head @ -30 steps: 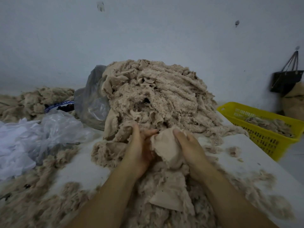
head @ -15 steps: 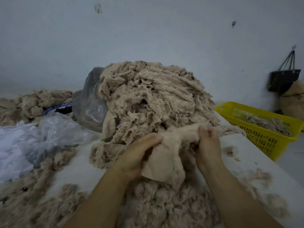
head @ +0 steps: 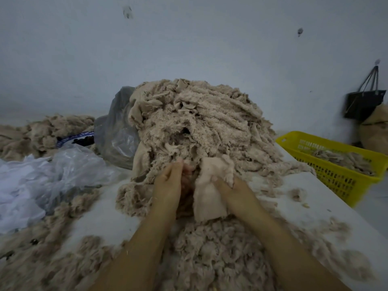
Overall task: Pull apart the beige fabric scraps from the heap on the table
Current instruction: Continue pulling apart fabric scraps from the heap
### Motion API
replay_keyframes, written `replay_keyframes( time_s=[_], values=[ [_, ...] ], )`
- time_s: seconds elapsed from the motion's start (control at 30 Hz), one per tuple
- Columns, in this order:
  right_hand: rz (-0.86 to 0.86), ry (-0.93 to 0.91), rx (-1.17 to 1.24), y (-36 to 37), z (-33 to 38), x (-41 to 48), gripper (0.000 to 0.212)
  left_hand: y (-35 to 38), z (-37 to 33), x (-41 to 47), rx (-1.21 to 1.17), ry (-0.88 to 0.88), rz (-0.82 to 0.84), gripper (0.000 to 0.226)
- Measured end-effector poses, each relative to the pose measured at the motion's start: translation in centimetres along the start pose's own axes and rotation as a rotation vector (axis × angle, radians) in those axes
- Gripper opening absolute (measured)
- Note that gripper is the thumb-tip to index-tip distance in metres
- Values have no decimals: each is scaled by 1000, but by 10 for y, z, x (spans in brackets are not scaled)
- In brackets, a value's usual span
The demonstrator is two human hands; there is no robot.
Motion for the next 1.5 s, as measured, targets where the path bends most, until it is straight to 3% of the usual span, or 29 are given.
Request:
replay_keyframes(
  time_s=[0.1, 0.17, 0.2, 0.27, 0.33, 0.4, 0.53, 0.6, 0.67, 0.73, 0.8, 0.83, 0.93, 1.07, 1.23, 1.3, 1.37, 1.43, 1.5],
  values=[
    [-502, -61, 608, -71, -10, -6, 27, -25, -20, -5, 265, 223, -243, 28],
    [-693, -202, 986, -105, -19, -14, 51, -37, -22, -3, 319, 282, -342, 13],
    [-721, -184, 1056, -112, -27, -16, 59, -38, -20, 0, 347, 258, -338, 16],
    [-730, -30, 974, -109, -42, -16, 59, -31, -3, 9, 472, 106, -240, 43],
    [-691, 52, 844, -98, -46, -14, 47, -23, 13, 12, 659, -22, -147, 44],
    [-578, 88, 699, -80, -40, -5, 29, -18, 18, 14, 682, 6, -93, 20],
    [-196, 111, 359, -35, -30, 8, 27, -11, 5, 8, 591, 177, -59, 24],
    [16, 133, 274, -5, -27, 7, 35, 11, -13, -3, 635, 364, 63, 18],
    [124, 146, 265, 14, -25, 5, 40, 41, -27, -21, 639, 530, 268, 18],
    [131, 168, 371, 15, -24, 6, 48, 65, -32, -37, 609, 621, 452, 18],
    [111, 238, 490, 10, -26, 4, 37, 80, -30, -46, 614, 631, 583, 20],
    [104, 275, 512, 7, -28, 3, 29, 85, -28, -49, 619, 614, 630, 22],
    [7, 322, 573, -2, -33, 2, 38, 85, -17, -47, 611, 484, 672, 17],
    [-135, 313, 766, -16, -32, 2, 24, 77, -2, -36, 750, 331, 622, 14],
    [-197, 323, 905, -17, -35, 3, 31, 62, -3, -21, 884, 278, 465, 26],
    [-207, 346, 943, -17, -35, 1, 38, 54, -1, -15, 954, 245, 410, 16],
    [-218, 345, 1003, -26, -36, 0, 38, 32, 0, -4, 983, 191, 260, 7],
    [-266, 309, 1032, -39, -36, -2, 38, 1, 0, 5, 879, 134, 67, 24],
    [-251, 276, 1040, -40, -31, -4, 33, -12, 2, 7, 821, 125, -13, 36]
  ],
)
Point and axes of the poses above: each hand's wrist, its own x-axis towards the middle knuckle, its own y-axis out of the palm, z = x × y, the point moved 8 cm from there along x, towards the middle knuckle, and after that the axes turned 7 degrees about z, right-handed, at the moved point
